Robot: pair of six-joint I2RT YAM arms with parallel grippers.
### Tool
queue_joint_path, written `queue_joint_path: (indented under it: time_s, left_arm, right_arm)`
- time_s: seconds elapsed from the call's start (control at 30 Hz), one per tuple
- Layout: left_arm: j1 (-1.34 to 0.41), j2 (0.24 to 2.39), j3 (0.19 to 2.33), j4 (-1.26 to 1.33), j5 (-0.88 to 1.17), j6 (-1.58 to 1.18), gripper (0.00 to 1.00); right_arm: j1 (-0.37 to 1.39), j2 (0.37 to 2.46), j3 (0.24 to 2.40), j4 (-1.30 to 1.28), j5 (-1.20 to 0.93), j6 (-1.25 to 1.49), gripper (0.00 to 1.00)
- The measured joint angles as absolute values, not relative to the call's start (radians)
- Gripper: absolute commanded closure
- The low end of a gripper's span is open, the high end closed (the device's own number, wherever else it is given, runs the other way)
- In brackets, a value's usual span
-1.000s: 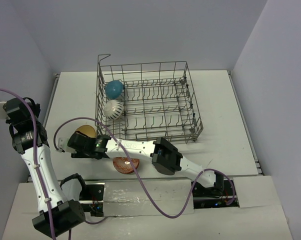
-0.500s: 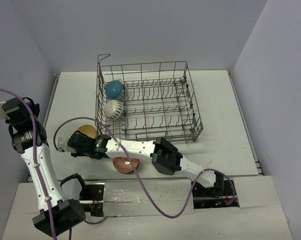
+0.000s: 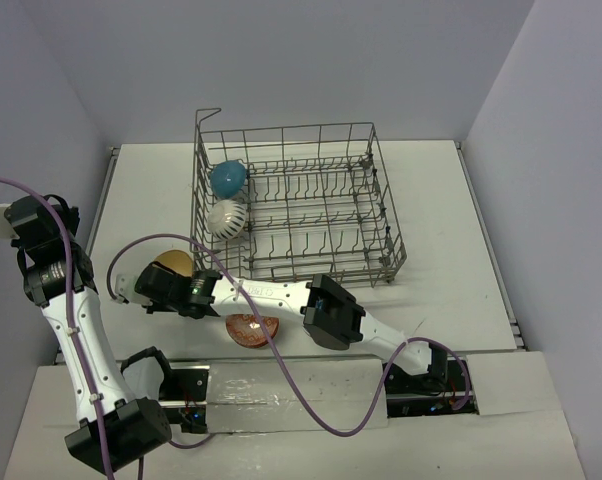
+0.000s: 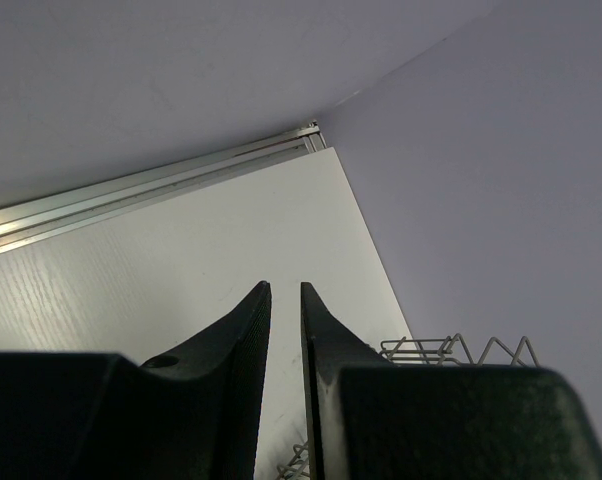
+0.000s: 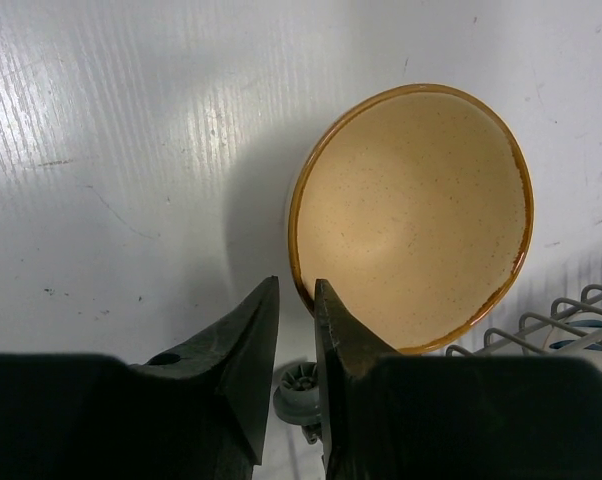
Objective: Load the bowls into the dish rack
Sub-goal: Pick up the bowl from the corner of the board.
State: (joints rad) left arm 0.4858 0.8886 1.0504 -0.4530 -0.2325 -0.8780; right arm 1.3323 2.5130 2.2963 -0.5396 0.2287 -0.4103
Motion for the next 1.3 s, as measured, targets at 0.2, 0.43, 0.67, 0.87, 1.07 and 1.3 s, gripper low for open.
queue_joint_path:
  time_s: [0.2, 0.43, 0.67, 0.87, 1.07, 1.3]
  left_arm:
    - [0.486, 0.889, 1.05, -0.453, -0.233, -0.878, 0.77]
    - [0.486, 0.889, 1.05, -0.453, -0.232, -0.878, 0.76]
    - [0.488, 0.889, 1.05, -0.453, -0.233, -0.878, 0.77]
    - [0.488, 0.889, 1.05, -0.453, -0.233, -0.878, 0.77]
    - [0.488, 0.894, 1.049, -0.453, -0.23, -0.878, 0.77]
    - [0.488, 0.895, 1.045, -0.453, -0.224, -0.879, 0.77]
  right_arm:
    - [1.332, 2.513, 2.296, -0.538, 0.236, -0.411, 0.75]
    - [1.331, 2.513, 2.296, -0.537, 0.247, -0.413, 0.8]
    - [1.33, 2.513, 2.296, -0.532, 0.255, -0.414, 0.72]
    - [1.328, 2.517, 2.296, -0.531, 0.266, -0.415, 0.64]
    - [1.322, 2.528, 2.296, -0.524, 0.27, -0.417, 0.64]
    - [1.309, 2.537, 2.305, -0.519, 0.262, -0.417, 0.68]
